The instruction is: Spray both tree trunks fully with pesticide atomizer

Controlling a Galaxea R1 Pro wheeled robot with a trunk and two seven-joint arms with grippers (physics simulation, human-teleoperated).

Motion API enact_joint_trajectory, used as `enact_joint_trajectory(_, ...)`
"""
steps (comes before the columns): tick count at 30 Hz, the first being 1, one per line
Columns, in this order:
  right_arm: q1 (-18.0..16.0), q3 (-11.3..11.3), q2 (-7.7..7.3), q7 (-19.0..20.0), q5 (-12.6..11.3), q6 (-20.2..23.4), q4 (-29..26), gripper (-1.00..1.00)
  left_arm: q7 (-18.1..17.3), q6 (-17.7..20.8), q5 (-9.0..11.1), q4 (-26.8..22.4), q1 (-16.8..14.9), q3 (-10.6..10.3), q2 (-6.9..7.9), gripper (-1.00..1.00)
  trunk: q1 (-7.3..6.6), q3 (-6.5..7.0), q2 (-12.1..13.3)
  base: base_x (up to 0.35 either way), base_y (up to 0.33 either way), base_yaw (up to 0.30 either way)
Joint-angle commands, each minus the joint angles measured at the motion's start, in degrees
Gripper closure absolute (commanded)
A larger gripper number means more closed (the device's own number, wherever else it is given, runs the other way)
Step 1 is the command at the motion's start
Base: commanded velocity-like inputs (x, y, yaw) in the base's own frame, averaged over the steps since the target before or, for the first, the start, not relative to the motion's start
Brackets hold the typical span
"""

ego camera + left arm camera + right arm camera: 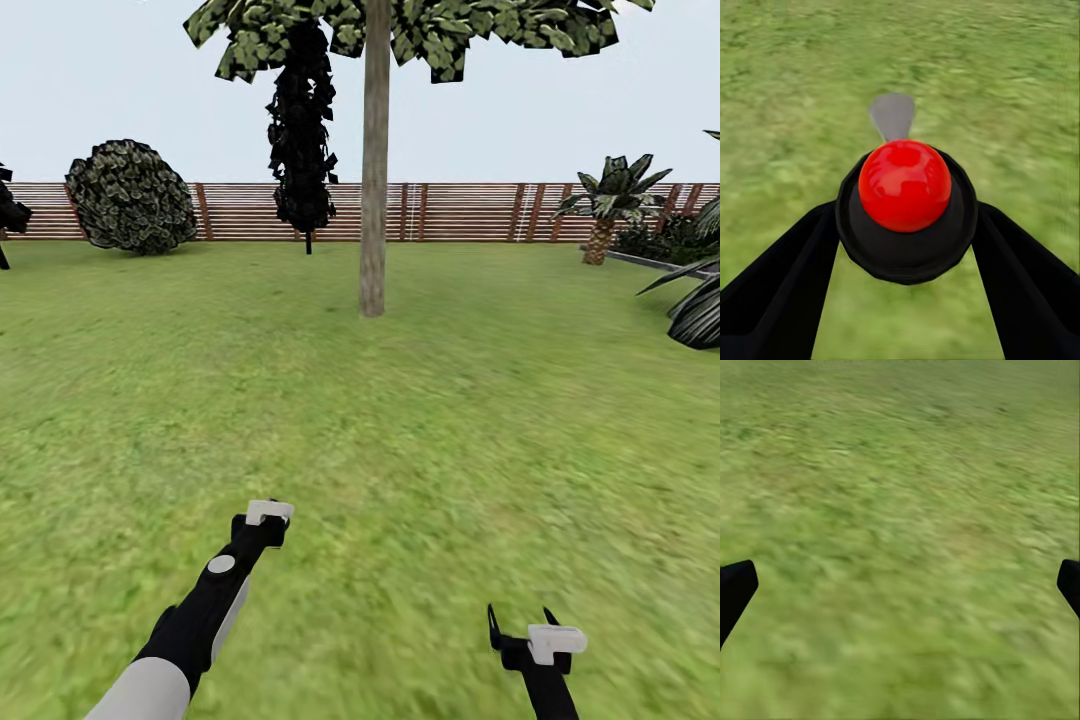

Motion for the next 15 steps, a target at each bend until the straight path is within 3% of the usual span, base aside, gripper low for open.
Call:
enact_joint_trajectory(1,0.0,0.0,0.0,0.0,0.0,0.0,0.0,-1.0,0.0,0.0,0.0,0.0,0.0,0.0,0.0,1.0,0.0,0.0,0.0,0.335,0.0,0.0)
enact_joint_trajectory(15,0.0,0.0,0.0,0.0,0.0,0.0,0.0,-1.0,0.0,0.0,0.0,0.0,0.0,0.0,0.0,1.0,0.0,0.0,0.0,0.335,0.0,0.0)
